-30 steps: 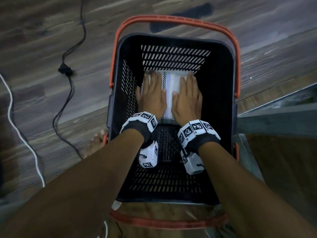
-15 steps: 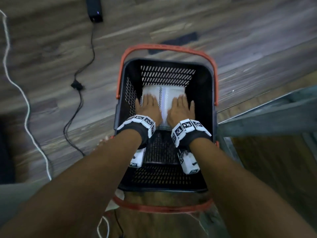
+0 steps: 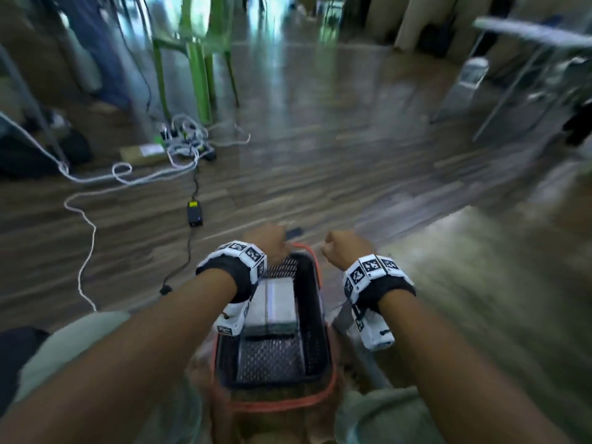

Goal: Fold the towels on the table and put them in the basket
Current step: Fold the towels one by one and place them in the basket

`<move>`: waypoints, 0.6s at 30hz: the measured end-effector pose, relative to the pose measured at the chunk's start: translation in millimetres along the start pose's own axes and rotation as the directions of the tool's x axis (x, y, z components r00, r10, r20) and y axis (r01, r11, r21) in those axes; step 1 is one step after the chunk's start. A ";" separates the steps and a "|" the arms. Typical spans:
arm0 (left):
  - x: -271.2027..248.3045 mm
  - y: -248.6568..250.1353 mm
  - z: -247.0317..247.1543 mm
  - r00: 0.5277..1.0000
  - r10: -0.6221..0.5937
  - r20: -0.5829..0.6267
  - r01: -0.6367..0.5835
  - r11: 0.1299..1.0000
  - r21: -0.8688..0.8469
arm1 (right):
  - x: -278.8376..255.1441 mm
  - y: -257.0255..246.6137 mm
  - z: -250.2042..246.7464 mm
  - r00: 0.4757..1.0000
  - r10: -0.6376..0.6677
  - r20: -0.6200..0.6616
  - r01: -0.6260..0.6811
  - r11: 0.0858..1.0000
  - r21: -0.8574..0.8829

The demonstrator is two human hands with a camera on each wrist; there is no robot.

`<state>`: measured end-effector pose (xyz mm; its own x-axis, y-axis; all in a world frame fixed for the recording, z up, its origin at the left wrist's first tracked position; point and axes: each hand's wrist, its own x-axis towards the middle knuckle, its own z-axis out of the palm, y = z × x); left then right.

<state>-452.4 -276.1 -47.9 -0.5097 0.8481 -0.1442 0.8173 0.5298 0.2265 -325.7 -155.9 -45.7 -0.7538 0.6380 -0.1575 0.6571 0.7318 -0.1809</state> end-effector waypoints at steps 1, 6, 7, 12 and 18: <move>-9.3 13.0 -22.0 0.999 0.014 -0.050 -0.014 1.000 0.003 | -14.5 3.1 -23.3 0.999 0.007 -0.042 -0.007 1.000 0.001; -48.9 73.6 -96.8 0.969 0.138 -0.203 -0.140 0.990 0.005 | -98.2 26.1 -108.6 0.983 0.056 -0.175 -0.060 0.998 -0.016; -56.3 85.7 -105.5 0.960 0.169 -0.223 -0.171 0.985 0.009 | -115.9 32.4 -119.8 0.978 0.073 -0.193 -0.078 0.997 -0.018; -82.3 150.1 -123.3 0.899 0.346 -0.268 -0.332 0.938 0.098 | -192.1 76.1 -152.0 0.942 0.195 -0.274 -0.192 0.981 0.040; -93.1 240.3 -107.7 0.799 0.557 -0.229 -0.551 0.829 0.095 | -276.7 140.1 -163.0 0.868 0.393 -0.303 -0.389 0.918 0.075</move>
<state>-237.4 -227.5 123.7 -0.0134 0.9728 0.2313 0.9840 -0.0282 0.1759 -25.1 -190.8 130.7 -0.3963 0.9140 0.0868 0.8967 0.4056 -0.1772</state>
